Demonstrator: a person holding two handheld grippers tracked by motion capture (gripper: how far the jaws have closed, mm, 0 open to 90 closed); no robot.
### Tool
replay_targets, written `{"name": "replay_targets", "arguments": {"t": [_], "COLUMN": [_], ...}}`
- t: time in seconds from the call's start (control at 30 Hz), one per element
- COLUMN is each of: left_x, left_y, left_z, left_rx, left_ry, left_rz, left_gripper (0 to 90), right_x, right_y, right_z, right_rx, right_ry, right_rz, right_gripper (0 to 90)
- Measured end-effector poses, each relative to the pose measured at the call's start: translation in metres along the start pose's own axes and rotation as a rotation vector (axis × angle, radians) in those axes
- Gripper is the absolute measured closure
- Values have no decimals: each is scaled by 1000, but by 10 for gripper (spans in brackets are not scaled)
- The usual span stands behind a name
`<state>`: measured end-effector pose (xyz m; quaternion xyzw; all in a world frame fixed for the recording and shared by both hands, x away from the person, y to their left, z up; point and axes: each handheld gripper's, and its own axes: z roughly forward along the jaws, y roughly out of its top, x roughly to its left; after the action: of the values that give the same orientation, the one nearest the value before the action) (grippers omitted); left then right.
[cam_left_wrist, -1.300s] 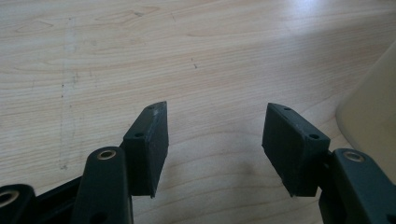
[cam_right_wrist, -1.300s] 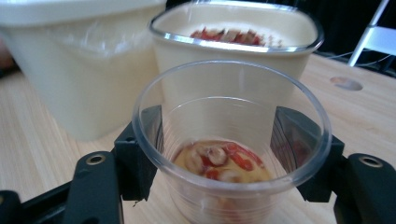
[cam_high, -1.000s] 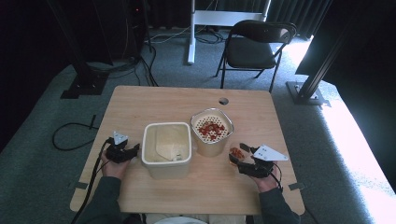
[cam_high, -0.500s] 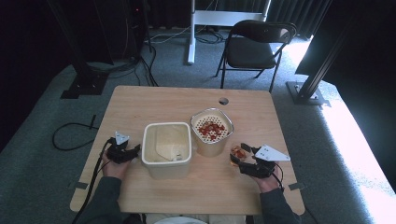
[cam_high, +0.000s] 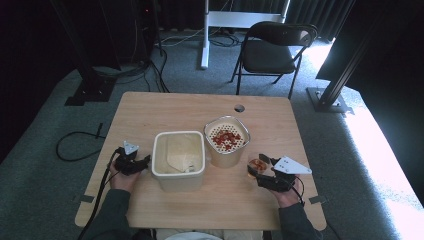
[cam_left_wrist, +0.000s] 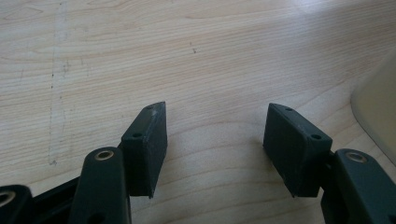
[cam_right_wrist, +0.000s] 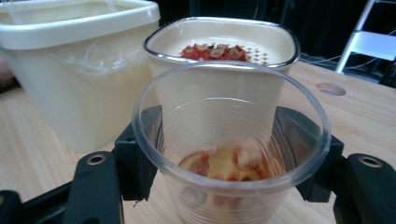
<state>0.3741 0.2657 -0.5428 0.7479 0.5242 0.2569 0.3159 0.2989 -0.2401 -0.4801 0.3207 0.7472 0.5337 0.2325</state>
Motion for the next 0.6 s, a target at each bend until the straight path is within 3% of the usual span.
{"name": "replay_targets", "arguments": {"t": [0.27, 0.6], "left_x": [-1, -1], "left_y": [0, 0], "left_z": [0, 0], "left_rx": [3, 4], "left_ry": [-3, -4], "left_rz": [8, 7], "left_gripper": [407, 404], "right_x": [1, -12], "right_y": [5, 12], "right_z": [3, -8], "right_rx": [2, -4], "right_ry": [-6, -63], "right_rz": [-9, 11], "right_gripper": [345, 345]}}
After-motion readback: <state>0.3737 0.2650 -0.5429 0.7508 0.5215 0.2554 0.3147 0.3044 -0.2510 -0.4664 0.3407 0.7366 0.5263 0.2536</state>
